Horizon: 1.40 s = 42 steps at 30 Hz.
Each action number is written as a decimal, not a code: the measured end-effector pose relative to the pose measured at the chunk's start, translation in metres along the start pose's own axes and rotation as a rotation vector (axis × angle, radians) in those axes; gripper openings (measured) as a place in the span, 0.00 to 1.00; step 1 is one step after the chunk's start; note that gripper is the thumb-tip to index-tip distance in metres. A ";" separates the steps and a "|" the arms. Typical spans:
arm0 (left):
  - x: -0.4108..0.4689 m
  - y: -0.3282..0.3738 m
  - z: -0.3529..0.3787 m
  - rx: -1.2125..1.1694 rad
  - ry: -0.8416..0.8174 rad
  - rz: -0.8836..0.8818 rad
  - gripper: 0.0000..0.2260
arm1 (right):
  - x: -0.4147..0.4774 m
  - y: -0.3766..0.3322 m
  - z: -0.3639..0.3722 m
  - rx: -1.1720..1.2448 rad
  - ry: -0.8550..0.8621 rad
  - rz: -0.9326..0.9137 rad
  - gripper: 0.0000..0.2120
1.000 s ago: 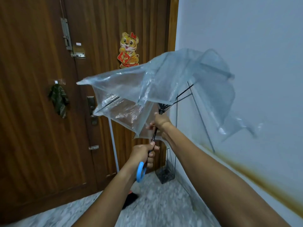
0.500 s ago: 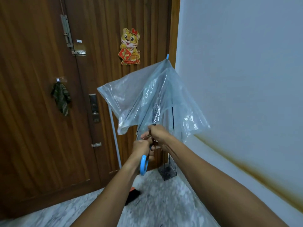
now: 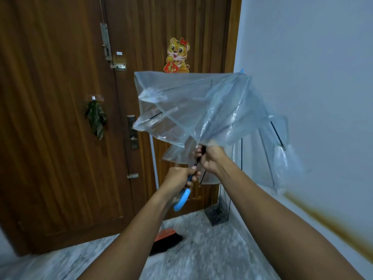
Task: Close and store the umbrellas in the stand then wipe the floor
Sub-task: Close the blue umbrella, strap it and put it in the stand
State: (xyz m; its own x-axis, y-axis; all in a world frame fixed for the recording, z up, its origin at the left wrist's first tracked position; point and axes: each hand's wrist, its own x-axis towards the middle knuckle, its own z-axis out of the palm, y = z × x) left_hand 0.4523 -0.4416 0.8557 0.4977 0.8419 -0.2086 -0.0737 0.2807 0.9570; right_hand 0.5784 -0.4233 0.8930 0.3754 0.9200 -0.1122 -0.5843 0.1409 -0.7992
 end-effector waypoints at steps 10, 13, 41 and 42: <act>-0.012 -0.001 0.005 0.040 0.107 0.082 0.10 | 0.005 0.001 0.007 -0.090 0.095 -0.108 0.17; -0.015 0.000 0.003 0.067 0.119 0.085 0.10 | 0.009 -0.001 0.005 -0.068 0.094 -0.070 0.18; -0.020 -0.006 0.004 0.082 0.081 0.051 0.15 | 0.017 -0.025 0.002 -0.122 0.199 -0.006 0.19; -0.019 -0.005 0.005 0.105 0.098 0.061 0.15 | 0.015 -0.025 0.002 -0.125 0.202 -0.009 0.20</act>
State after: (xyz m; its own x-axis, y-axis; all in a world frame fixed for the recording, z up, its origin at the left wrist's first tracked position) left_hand 0.4476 -0.4617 0.8563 0.4082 0.8982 -0.1634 -0.0074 0.1823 0.9832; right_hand 0.5971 -0.4120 0.9125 0.5235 0.8256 -0.2105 -0.4914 0.0907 -0.8662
